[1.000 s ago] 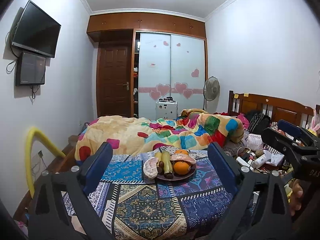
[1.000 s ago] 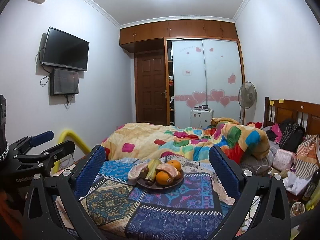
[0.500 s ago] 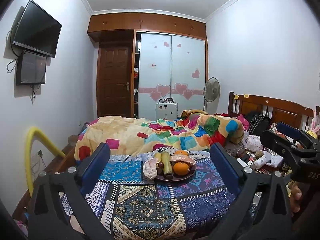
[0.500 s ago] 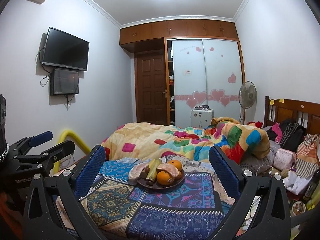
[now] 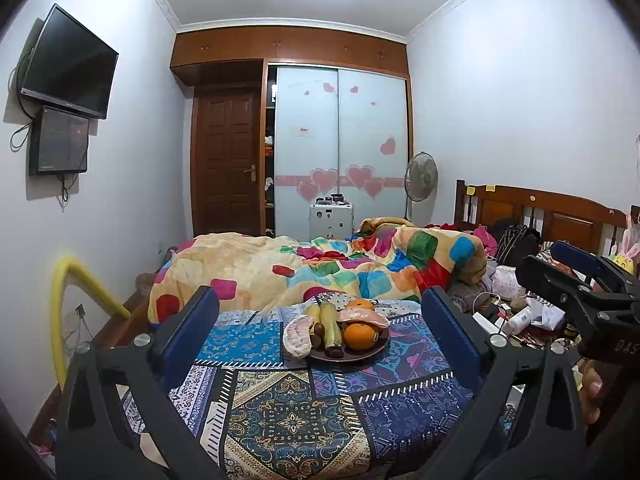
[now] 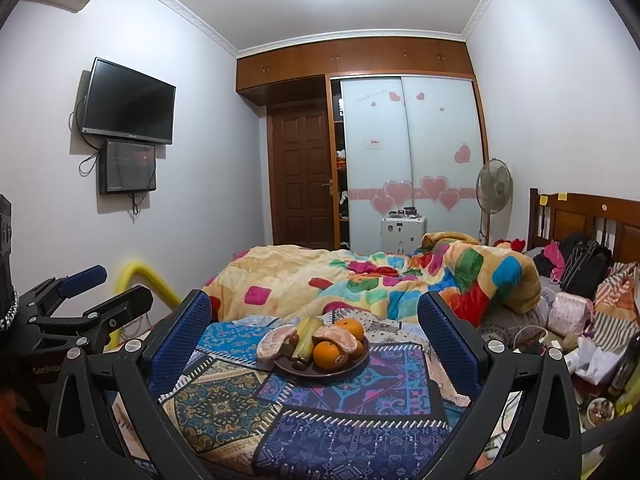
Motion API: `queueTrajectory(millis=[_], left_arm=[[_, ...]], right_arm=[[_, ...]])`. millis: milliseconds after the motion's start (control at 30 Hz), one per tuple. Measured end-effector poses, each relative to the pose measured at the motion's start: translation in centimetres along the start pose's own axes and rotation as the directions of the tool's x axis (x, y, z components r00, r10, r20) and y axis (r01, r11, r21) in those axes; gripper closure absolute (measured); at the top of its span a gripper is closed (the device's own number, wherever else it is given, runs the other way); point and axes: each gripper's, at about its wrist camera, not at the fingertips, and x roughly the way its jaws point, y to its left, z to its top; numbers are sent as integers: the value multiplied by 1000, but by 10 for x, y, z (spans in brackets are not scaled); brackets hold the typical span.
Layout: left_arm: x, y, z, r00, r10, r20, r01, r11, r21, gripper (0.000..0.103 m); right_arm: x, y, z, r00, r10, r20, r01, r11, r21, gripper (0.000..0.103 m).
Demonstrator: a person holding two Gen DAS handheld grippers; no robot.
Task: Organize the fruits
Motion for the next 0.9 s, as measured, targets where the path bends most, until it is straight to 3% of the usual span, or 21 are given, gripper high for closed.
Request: queueTrajectory(millis=[900], left_arm=[[8,-2,-2,999,-31,-20,30,999,-24,0]], right_arm=[[3,2,0,1000,7,-2,-7,1000,-2,0]])
